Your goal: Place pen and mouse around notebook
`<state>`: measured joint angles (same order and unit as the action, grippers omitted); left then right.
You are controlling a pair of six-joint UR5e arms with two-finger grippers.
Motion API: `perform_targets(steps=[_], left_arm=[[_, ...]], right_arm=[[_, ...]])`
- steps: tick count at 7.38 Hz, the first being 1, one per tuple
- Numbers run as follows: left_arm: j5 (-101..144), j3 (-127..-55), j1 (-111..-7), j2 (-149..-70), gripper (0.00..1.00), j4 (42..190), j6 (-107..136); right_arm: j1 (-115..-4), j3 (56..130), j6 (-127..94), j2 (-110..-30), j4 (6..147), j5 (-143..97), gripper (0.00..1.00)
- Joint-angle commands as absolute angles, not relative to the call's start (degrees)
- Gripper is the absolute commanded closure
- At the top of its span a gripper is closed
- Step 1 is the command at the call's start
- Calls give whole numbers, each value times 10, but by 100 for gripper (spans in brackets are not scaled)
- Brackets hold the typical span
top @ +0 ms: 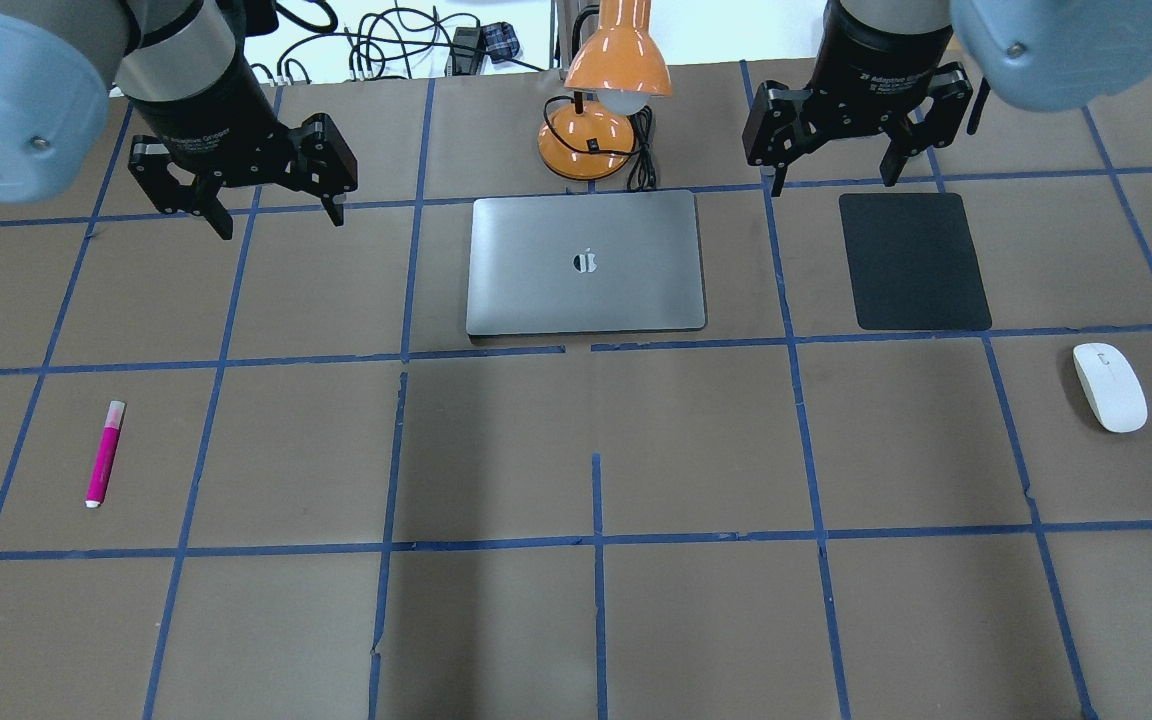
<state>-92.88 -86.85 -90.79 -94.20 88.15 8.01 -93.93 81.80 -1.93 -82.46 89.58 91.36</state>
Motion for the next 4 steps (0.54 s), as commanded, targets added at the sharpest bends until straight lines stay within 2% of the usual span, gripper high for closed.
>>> perform_targets(steps=[1,3,4], left_arm=[[-929,-868,-908,-941,0,882,80],[-929,-868,-908,-941,0,882,80],[-929,-870,-905,-937,0,882,70]], right_arm=[[-901,820,-4,-823,893,911,0],[-822,845,59,-817,892,916,0],[-766,897,102,-817,899,918,0]])
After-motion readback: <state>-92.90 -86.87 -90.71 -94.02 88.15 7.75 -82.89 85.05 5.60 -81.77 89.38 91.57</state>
